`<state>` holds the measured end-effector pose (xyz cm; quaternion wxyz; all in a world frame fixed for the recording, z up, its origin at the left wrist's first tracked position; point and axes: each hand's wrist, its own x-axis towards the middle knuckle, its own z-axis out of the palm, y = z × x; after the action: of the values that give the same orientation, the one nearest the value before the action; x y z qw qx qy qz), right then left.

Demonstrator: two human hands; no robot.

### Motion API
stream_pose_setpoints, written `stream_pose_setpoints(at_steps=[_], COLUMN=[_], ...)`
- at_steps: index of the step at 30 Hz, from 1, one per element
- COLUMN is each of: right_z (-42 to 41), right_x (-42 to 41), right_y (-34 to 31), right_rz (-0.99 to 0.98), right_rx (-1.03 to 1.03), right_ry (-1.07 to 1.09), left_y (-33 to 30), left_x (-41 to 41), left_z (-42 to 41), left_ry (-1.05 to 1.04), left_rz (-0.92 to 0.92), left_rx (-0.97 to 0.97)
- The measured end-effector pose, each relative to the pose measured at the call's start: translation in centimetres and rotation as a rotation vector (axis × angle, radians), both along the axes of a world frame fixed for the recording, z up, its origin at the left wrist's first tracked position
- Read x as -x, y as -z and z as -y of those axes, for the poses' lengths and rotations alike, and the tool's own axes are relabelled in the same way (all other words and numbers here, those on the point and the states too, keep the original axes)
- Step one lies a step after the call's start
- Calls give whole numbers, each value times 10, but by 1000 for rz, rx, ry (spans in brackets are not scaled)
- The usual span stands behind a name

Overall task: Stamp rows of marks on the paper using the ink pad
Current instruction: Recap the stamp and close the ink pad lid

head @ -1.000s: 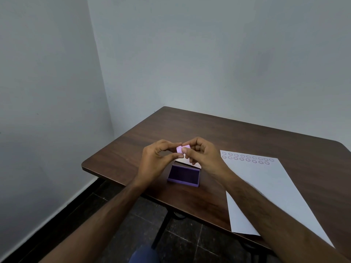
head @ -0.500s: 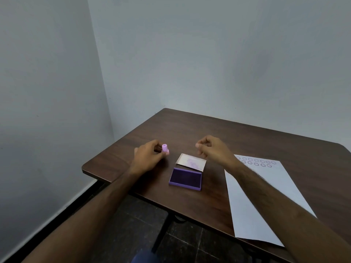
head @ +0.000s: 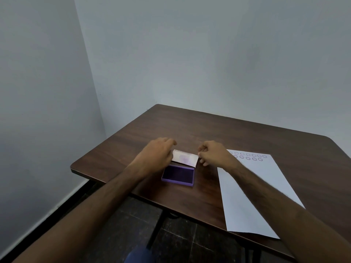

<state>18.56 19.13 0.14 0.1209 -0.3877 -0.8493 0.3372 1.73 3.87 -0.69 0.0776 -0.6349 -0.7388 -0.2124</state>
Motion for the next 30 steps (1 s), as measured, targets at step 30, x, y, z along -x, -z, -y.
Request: stream_pose_setpoints(at_steps=[30], right_z=[48], right_x=[-33], right_y=[-1], right_rz=[-400], right_rx=[19], right_ry=[-67], left_y=[9], left_x=[-13], left_z=[42], left_ry=[-139], left_rz=[757], left_rx=[-340])
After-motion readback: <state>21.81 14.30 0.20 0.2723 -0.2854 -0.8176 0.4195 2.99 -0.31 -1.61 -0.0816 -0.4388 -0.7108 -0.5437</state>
